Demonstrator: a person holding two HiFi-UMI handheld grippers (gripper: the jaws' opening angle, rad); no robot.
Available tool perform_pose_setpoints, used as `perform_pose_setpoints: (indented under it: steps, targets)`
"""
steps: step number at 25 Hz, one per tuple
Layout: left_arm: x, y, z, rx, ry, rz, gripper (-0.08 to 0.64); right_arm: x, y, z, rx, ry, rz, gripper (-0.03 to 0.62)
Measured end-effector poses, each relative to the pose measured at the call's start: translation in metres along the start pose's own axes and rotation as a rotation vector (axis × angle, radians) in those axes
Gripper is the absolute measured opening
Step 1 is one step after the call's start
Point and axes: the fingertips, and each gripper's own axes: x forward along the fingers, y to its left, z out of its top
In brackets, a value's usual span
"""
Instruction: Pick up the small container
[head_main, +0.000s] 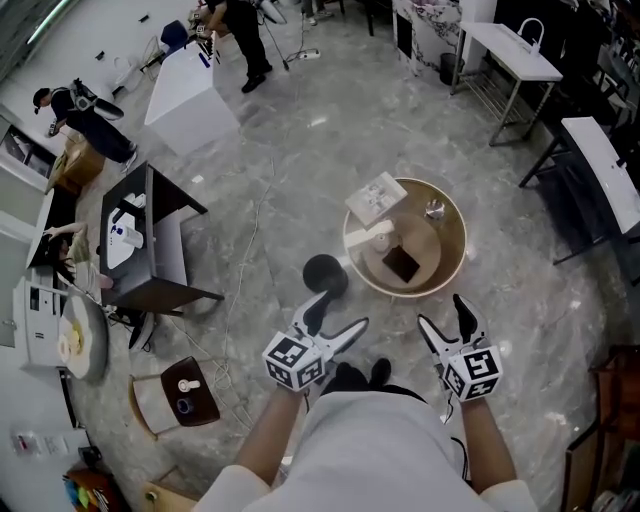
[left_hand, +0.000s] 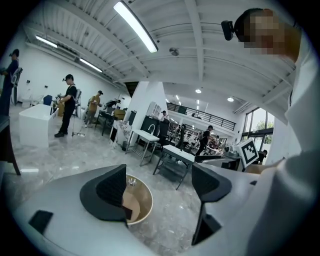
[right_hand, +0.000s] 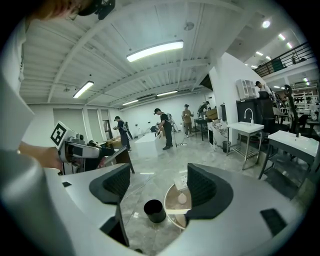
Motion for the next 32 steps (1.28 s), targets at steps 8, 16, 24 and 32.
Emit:
perform_pose_setpoints:
  steps: [8, 16, 24, 32]
  targets:
    - [0.029, 0.037, 0.003, -0.016, 0.031, 0.007, 0.413, 0.042, -0.023, -0.003, 0.015, 0.031, 0.001, 0.37]
    - [0.08, 0.1, 0.018, -0.024, 0.071, -0.044, 0.411, 0.107, -0.046, 0.009, 0.021, 0.061, -0.018, 0.37]
    - [0.133, 0.165, 0.039, -0.029, 0.124, -0.124, 0.413, 0.182, -0.069, 0.026, 0.021, 0.109, -0.055, 0.368]
    - [0.178, 0.213, 0.038, -0.026, 0.177, -0.194, 0.411, 0.232, -0.089, 0.023, 0.058, 0.134, -0.091, 0.36]
